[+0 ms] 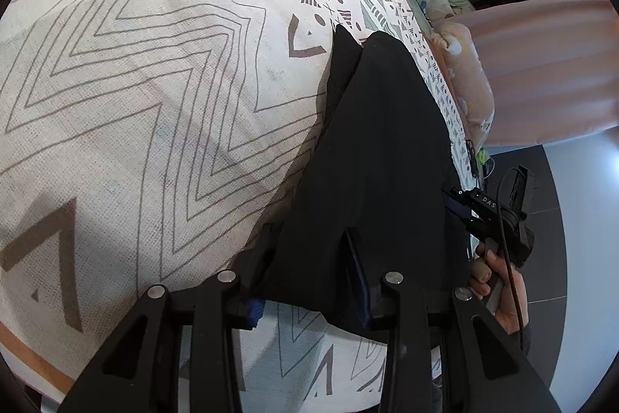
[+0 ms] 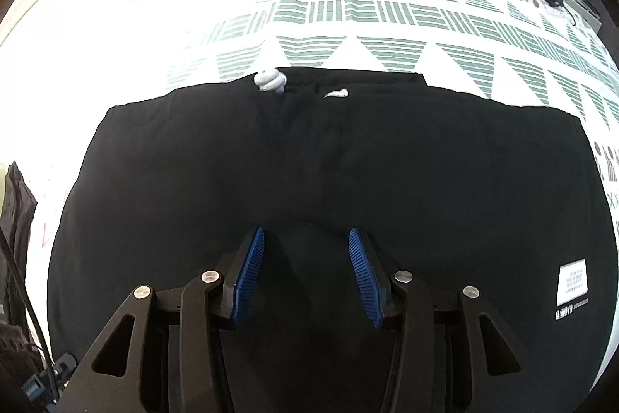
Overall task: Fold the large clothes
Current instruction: 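Grasp the folded edge of the black shirt with both tools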
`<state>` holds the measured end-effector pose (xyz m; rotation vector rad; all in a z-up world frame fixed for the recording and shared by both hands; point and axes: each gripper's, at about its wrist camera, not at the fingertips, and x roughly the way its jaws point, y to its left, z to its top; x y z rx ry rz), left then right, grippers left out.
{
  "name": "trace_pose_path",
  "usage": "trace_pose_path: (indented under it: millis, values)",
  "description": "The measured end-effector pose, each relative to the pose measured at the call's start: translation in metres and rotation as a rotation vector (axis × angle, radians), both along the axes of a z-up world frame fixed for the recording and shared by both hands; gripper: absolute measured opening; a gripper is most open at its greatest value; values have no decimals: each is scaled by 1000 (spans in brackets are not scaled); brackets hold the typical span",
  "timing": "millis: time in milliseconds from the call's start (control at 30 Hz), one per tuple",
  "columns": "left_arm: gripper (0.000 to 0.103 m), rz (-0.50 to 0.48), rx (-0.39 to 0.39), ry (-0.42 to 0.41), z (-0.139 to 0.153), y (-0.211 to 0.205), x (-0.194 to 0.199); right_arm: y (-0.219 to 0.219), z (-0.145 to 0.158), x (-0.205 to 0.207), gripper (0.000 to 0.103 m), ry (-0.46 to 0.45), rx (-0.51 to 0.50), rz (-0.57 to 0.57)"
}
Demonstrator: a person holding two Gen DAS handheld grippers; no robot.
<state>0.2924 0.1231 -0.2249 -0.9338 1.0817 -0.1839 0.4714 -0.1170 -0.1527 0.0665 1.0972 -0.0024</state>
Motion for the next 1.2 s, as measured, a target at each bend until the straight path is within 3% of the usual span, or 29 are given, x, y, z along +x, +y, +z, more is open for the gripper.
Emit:
trace_pose_path:
  millis: [167,433,633,700,800,900,1200]
  values:
    - [48,-32,-102,-3,-4,0,-1,2,-6,-11,44,25,51,19]
    - [49,-37,-95,11,-1,-8,5,1,-21,-78,44,43,201,50]
    - [49,-31,-86,11,-1,-12,10,-8,-32,-94,44,39,250,73]
    - [33,-28,-58,14,1,-11,7,-2,-32,-103,44,31,257,84]
    - [22,-26,-58,5,5,-10,5,6,-39,-111,44,28,223,107]
    - [16,-16,-58,-28,16,-10,3,12,-48,-120,35,26,206,91]
    - [10,-52,-61,-152,73,-28,8,22,-79,-154,31,18,191,114]
